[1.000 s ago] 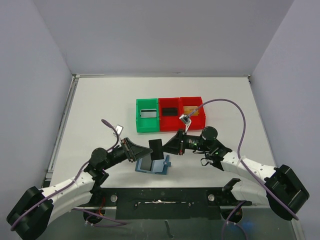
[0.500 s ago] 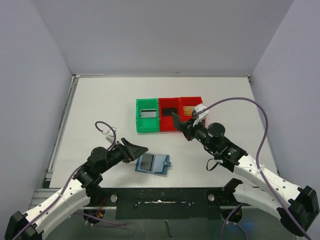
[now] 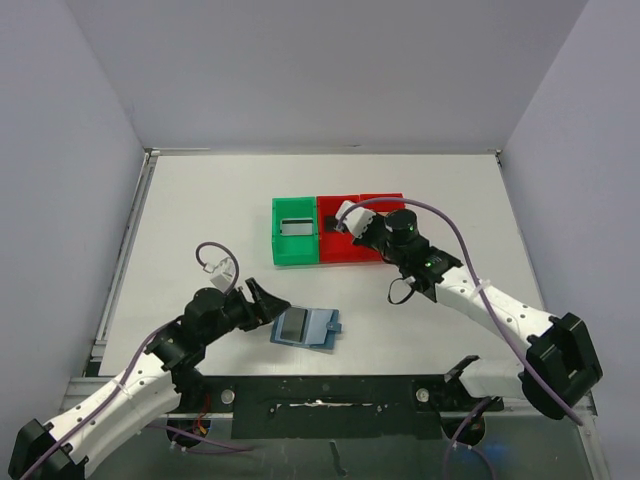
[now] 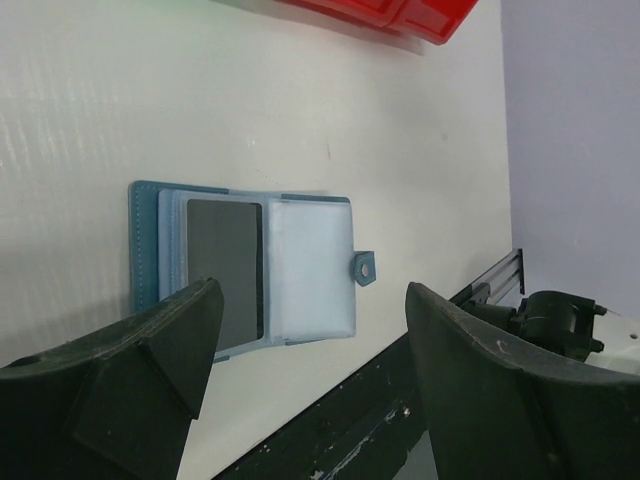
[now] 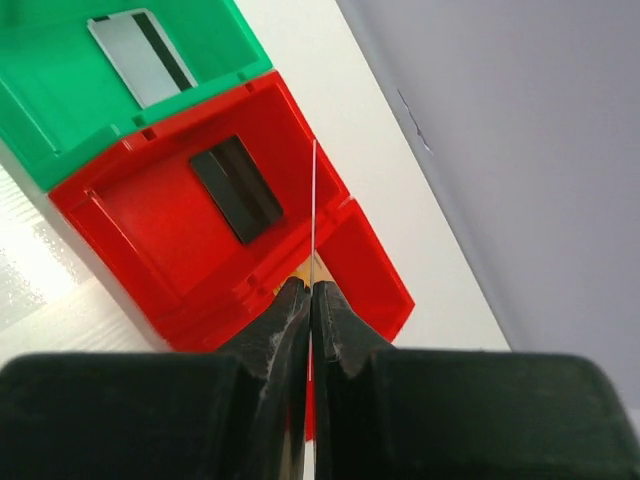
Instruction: Take the credit cards out of the card holder
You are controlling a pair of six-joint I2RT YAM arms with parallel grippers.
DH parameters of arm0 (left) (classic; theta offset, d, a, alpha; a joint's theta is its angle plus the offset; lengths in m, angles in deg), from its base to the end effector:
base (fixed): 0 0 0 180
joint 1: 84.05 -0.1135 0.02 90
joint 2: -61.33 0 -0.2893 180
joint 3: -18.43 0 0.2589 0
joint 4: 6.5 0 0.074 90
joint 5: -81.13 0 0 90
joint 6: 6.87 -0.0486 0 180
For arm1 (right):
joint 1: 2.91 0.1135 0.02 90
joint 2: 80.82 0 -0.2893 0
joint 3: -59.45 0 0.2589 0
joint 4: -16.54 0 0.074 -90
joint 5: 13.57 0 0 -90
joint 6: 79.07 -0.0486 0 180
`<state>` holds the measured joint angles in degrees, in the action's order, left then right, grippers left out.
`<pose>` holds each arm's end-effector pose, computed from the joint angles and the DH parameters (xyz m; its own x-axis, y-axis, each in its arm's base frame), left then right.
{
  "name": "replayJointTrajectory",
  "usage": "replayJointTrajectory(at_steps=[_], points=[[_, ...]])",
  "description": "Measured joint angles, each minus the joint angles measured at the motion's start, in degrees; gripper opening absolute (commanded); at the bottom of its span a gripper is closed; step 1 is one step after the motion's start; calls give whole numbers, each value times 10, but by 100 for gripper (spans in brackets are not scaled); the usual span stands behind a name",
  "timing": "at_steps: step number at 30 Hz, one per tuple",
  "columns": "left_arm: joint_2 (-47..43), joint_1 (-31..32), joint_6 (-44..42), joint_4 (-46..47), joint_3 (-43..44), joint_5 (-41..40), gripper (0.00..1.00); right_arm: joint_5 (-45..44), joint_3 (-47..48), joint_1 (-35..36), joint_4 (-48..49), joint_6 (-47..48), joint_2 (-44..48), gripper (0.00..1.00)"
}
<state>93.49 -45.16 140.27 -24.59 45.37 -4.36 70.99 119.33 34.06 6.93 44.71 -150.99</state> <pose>0.1107 -0.0942 0.1955 -0.7401 -0.4789 -0.4722 0.1114 0.6051 -0.7883 0.2358 0.1717 0.2977 0.0672 -0.6422 -0.7636 -0.5896 0.5918 -0.5496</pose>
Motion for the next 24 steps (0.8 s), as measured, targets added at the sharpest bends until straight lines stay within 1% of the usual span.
replayJointTrajectory(at_steps=[4,8,13,19,24], points=[[2,-1,-5,-10,0,0,74,61,46,-10,-17,24,-49,0],[1,-2,-8,-27,6,0,74,81,89,-13,-27,29,-110,0],[-10,-3,-9,-49,12,0,74,75,128,-14,-50,24,-184,0],[-23,-4,-9,-59,14,0,74,51,157,-14,-65,25,-239,0],[-16,-4,-14,-74,30,1,74,30,199,-20,-72,44,-290,0]])
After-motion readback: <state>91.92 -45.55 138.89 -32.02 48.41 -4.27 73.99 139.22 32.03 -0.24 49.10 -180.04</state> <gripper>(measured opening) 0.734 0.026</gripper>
